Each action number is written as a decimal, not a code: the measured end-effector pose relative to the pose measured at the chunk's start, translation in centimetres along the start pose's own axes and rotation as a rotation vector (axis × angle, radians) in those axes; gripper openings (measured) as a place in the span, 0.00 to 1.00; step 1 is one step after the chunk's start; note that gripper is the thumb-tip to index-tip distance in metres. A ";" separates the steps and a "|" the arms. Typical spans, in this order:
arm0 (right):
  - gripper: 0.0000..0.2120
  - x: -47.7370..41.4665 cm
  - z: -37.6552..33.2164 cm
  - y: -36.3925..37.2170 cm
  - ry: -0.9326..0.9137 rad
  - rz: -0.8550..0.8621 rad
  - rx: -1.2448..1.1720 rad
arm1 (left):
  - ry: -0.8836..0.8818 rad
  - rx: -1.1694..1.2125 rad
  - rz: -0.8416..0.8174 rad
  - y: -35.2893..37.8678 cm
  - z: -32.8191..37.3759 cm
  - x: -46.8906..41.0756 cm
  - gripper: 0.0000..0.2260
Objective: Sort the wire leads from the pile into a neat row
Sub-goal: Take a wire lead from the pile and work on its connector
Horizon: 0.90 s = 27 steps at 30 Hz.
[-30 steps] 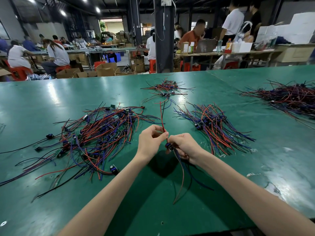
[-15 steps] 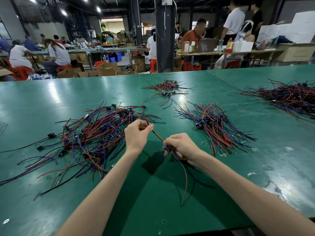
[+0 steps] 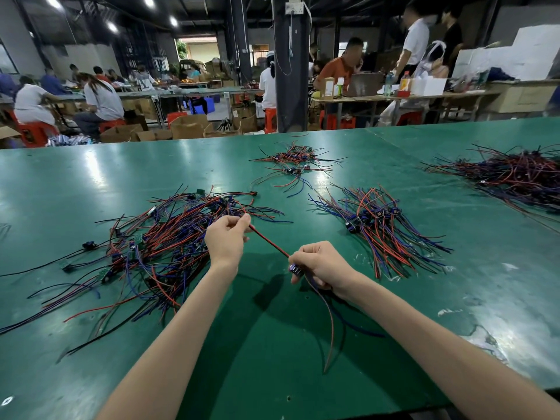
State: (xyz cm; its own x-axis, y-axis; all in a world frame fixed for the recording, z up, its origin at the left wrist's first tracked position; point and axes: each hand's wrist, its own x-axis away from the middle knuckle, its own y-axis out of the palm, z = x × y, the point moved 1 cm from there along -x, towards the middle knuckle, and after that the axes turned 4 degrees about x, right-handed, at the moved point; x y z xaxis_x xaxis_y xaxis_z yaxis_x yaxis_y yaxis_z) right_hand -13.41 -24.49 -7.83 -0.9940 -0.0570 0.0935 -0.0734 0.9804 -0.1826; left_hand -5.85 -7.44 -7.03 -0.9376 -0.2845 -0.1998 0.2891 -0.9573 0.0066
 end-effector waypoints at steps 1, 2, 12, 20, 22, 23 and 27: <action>0.13 0.0 0.0 0.0 0.000 -0.003 0.002 | -0.014 0.021 0.004 0.0 0.0 0.0 0.09; 0.12 0.0 -0.1 0.0 0.001 -0.009 0.009 | -0.016 0.031 0.003 0.0 0.0 -0.1 0.09; 0.11 0.2 0.0 -0.2 -0.011 -0.052 -0.009 | 0.050 0.059 -0.068 0.2 0.4 0.7 0.07; 0.13 -0.1 0.0 -0.1 -0.047 0.073 -0.145 | -0.220 0.198 -0.475 2.8 0.2 4.0 0.05; 0.14 -0.3 0.1 -0.1 -0.045 0.090 -0.178 | -0.188 0.169 -0.481 3.2 0.1 4.5 0.05; 0.14 -0.4 0.2 -0.2 -0.040 0.097 -0.187 | -0.180 0.164 -0.472 3.4 0.0 4.6 0.05; 0.14 -0.5 0.4 -0.2 -0.027 0.107 -0.173 | -0.161 0.169 -0.439 3.5 -0.5 4.7 0.05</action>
State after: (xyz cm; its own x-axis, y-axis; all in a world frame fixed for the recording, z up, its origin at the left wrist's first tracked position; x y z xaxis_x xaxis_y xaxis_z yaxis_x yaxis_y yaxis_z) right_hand -12.94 -24.69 -8.25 -0.9974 0.0463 0.0560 0.0454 0.9988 -0.0188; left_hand -9.17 -12.12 -8.40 -0.9856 0.1559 -0.0656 -0.1627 -0.9797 0.1167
